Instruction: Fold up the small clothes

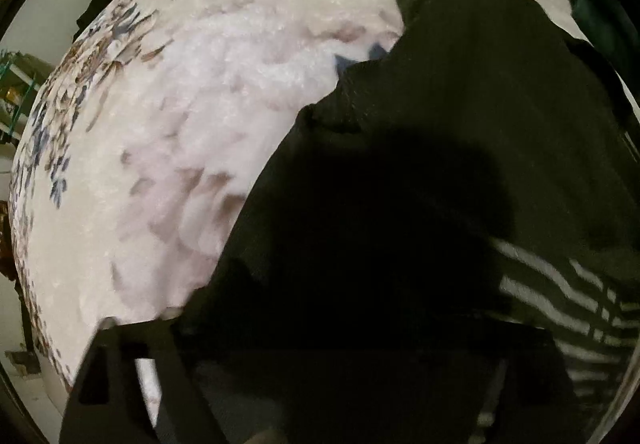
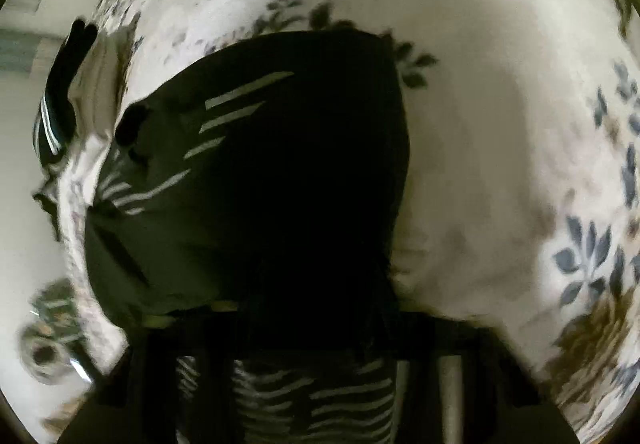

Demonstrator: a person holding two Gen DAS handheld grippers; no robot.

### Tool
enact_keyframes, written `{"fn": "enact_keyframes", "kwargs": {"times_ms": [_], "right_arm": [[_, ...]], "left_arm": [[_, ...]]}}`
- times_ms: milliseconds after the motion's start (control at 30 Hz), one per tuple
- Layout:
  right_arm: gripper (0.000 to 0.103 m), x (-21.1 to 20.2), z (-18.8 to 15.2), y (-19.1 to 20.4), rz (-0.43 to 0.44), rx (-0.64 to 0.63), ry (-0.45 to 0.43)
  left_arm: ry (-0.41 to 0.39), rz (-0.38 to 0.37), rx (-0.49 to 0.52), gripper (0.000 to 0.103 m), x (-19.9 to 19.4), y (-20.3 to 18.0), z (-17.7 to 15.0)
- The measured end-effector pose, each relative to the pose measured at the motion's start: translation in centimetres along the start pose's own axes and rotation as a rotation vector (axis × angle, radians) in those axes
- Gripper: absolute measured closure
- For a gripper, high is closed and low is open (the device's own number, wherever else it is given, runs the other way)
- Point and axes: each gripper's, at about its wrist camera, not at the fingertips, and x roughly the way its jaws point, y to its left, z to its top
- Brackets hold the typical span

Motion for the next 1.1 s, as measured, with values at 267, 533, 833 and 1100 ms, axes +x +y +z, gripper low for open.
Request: {"fn": "enact_keyframes", "kwargs": {"times_ms": [267,533,833,1100], "right_arm": [[0.095,-4.6,-1.7,3.5,-0.103,-0.19,-0.185],[0.089,-3.5,-0.7,-0.3,0.031,-0.067,-0.009],[0.063,-3.4,1.9,-0.7,0.01,-0.04,-0.101],[0.094,0.9,1.8,1.4,-0.137,-0.23,-0.032]], "left_arm": [[0.055,0.021,-0.056,0.0,0.7,0.1,1.9],[-0.082,0.073,-0.094,0.0,-4.3,0.7,3.5],[-0.195,0.177,0.066,0.0,-6.2,-4.1,5.3],[-0.2,0.147,0.132,0.0,-6.9,-8.3,6.2]]}}
